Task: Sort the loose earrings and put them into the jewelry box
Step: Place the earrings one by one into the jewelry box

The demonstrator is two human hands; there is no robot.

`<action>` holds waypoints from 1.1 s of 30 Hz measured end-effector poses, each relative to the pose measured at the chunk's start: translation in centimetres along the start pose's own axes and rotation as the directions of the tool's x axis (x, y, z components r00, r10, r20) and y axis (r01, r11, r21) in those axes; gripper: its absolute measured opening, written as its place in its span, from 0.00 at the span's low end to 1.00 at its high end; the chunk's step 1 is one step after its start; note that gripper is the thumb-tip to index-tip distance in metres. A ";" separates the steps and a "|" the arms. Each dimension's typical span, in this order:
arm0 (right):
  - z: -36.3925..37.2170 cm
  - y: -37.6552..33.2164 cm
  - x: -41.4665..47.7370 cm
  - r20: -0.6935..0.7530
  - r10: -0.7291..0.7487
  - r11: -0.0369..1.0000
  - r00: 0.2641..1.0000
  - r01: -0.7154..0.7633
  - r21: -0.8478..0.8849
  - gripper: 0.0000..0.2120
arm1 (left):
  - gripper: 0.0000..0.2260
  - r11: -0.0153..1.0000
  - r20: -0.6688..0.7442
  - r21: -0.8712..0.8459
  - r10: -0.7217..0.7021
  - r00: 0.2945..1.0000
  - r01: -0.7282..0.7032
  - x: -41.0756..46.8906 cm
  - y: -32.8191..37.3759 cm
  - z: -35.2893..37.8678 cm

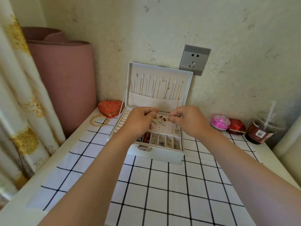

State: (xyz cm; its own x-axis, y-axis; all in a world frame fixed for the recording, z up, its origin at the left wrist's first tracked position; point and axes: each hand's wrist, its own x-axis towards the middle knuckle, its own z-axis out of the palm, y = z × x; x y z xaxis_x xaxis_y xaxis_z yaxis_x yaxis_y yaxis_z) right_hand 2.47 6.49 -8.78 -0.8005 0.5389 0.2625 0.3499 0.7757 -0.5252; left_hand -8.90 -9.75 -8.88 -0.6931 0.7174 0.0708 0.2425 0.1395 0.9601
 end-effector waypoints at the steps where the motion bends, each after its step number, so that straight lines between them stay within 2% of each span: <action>1: 0.2 0.1 -0.1 -0.003 -0.037 0.997 0.999 0.037 -0.070 0.05 | 0.12 1.000 -0.007 -0.005 0.008 1.000 -0.008 0.0 0.0 -0.1; 4: 0.8 0.5 -0.5 -0.053 -0.120 0.977 0.991 0.108 -0.186 0.05 | 0.10 0.998 -0.020 -0.054 0.038 0.999 -0.039 -0.2 0.4 -0.2; 7: 1.3 0.6 -0.6 -0.100 -0.111 0.984 0.989 0.096 -0.149 0.04 | 0.08 0.994 -0.014 -0.103 0.024 1.000 -0.025 -0.3 0.8 -0.1; 12: 1.5 0.6 -0.6 -0.093 -0.080 0.987 0.992 0.066 -0.148 0.04 | 0.03 0.992 -0.013 -0.128 0.001 1.000 -0.002 -0.5 1.1 -0.1; 19: 1.9 0.4 -0.7 -0.147 -0.089 0.979 0.985 0.059 -0.193 0.03 | 0.05 0.993 -0.045 -0.117 0.010 0.999 -0.015 -0.4 1.1 0.1; 22: 2.1 0.3 -0.5 -0.134 -0.106 0.971 0.985 0.073 -0.229 0.03 | 0.05 0.994 -0.054 -0.103 0.030 0.998 -0.035 -0.4 0.9 0.1; 25: 1.8 0.5 -0.4 -0.059 -0.140 0.961 0.988 0.121 -0.249 0.02 | 0.05 0.994 -0.058 -0.098 0.049 0.997 -0.055 -0.4 0.8 0.1; 28: 1.0 0.8 -0.1 0.015 -0.106 0.983 0.994 0.107 -0.149 0.03 | 0.04 0.993 -0.054 -0.109 0.048 0.997 -0.054 -0.4 0.8 0.1; 33: -1.2 -0.4 -0.1 -0.059 -0.035 0.988 0.998 0.043 0.148 0.06 | 0.05 0.990 -0.040 -0.143 0.011 0.999 -0.017 -0.6 1.0 0.4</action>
State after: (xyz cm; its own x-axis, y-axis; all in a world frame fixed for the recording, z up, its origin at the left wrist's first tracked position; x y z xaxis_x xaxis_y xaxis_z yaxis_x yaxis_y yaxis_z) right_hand 2.97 6.55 -7.59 -0.7822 0.5298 0.3278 0.2393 0.7413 -0.6270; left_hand -8.02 -9.77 -8.07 -0.7170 0.6909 0.0923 0.1548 0.0288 0.9875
